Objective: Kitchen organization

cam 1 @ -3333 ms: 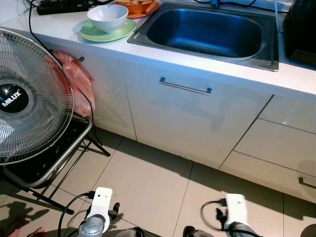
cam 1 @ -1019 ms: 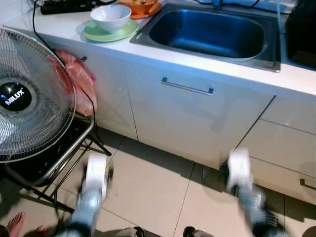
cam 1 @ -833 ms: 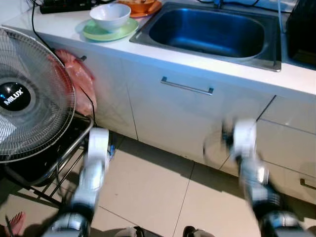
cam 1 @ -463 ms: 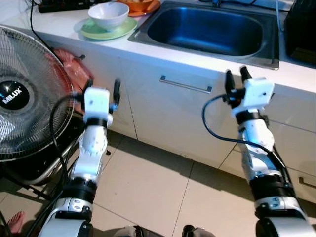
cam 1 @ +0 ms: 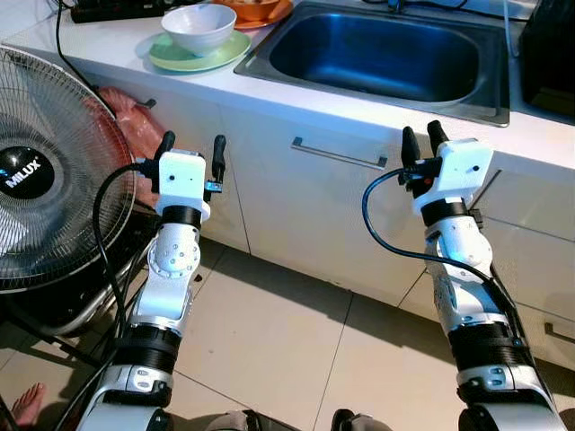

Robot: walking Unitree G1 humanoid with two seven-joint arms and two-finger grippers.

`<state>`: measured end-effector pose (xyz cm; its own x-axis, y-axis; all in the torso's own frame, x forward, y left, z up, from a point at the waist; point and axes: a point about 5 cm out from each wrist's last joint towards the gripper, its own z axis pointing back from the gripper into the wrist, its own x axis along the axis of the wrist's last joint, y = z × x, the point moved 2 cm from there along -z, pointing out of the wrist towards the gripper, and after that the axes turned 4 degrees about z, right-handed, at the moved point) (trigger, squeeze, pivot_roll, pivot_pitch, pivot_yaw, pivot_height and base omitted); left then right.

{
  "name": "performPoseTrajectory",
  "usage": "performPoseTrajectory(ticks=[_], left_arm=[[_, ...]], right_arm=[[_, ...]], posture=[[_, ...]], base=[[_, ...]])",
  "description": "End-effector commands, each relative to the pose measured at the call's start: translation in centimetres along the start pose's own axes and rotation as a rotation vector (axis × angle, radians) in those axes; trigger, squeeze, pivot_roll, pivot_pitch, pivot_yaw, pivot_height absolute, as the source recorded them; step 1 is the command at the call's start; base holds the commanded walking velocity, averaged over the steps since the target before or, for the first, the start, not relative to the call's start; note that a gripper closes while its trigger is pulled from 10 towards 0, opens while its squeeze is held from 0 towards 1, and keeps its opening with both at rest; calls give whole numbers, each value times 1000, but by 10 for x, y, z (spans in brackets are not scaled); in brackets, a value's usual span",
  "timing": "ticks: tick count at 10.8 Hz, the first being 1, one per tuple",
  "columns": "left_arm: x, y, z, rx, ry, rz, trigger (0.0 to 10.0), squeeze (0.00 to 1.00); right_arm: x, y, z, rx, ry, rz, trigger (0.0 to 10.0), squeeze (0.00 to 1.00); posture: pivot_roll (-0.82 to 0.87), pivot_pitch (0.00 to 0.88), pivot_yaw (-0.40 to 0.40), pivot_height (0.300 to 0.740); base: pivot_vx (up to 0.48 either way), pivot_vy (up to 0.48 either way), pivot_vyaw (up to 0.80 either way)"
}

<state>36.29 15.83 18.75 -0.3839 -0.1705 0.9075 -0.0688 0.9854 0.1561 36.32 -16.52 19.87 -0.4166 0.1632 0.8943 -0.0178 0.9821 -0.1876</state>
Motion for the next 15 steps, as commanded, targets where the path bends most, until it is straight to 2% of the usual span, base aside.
performPoseTrajectory(ticks=[1, 4, 9, 15], left_arm=[[3, 2, 0, 13, -4, -7, 10000, 0], [13, -1, -3, 7, -29, -3, 10000, 0], [16, -5, -3, -6, -34, 11, 10000, 0], [17, -7, -5, -13, -29, 13, 10000, 0]], right_arm=[[4, 2, 1, 9, -8, -4, 10000, 0], [5, 5, 2, 21, -5, 1, 10000, 0], [6, 14, 2, 56, -5, 4, 10000, 0], [6, 12, 2, 53, 1, 9, 10000, 0]], posture=[[-13, 129, 40, 740], [-10, 118, 45, 740], [-11, 108, 44, 740], [-11, 119, 44, 740]], base=[[352, 0, 0], [381, 0, 0], [383, 0, 0], [385, 0, 0]])
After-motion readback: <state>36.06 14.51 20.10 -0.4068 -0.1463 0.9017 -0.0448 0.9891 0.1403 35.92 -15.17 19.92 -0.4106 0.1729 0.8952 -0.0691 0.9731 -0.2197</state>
